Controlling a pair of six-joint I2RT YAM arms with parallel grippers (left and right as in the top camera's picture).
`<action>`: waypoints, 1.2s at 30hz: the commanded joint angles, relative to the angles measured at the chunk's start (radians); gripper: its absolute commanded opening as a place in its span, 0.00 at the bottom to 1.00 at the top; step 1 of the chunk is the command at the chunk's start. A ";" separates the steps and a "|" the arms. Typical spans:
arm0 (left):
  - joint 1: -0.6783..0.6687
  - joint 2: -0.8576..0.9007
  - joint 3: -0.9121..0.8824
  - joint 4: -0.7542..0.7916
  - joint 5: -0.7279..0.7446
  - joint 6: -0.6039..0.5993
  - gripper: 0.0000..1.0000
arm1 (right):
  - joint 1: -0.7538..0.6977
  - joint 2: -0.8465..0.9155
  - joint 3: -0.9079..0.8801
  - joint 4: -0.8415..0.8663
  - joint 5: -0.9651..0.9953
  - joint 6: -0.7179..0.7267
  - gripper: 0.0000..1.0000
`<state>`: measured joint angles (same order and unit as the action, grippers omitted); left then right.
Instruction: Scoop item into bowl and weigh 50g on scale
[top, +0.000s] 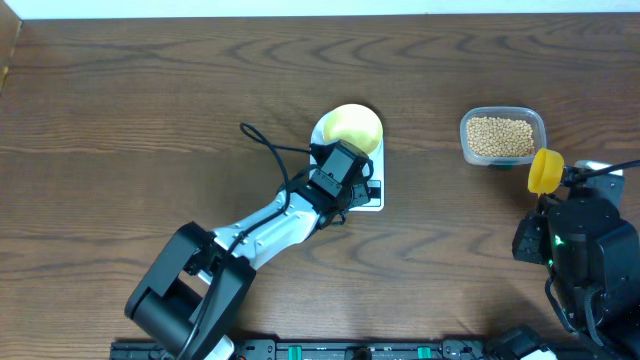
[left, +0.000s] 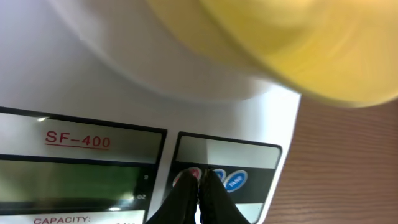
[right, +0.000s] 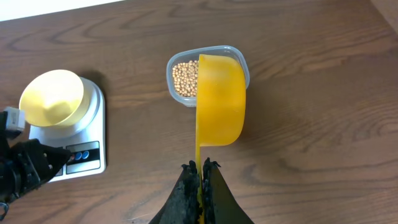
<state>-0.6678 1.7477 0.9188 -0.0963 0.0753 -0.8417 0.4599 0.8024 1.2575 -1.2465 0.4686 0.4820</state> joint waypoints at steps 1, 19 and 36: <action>0.000 0.019 0.019 0.002 -0.016 -0.010 0.07 | -0.005 -0.003 0.018 -0.003 0.020 0.010 0.01; 0.000 0.047 0.019 0.009 -0.017 -0.010 0.07 | -0.005 -0.003 0.018 -0.003 0.020 0.010 0.01; 0.000 -0.053 0.019 -0.052 0.013 0.016 0.07 | -0.005 -0.003 0.018 -0.004 0.019 0.010 0.01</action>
<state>-0.6678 1.7477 0.9192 -0.1307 0.0814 -0.8410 0.4599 0.8024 1.2575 -1.2472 0.4686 0.4824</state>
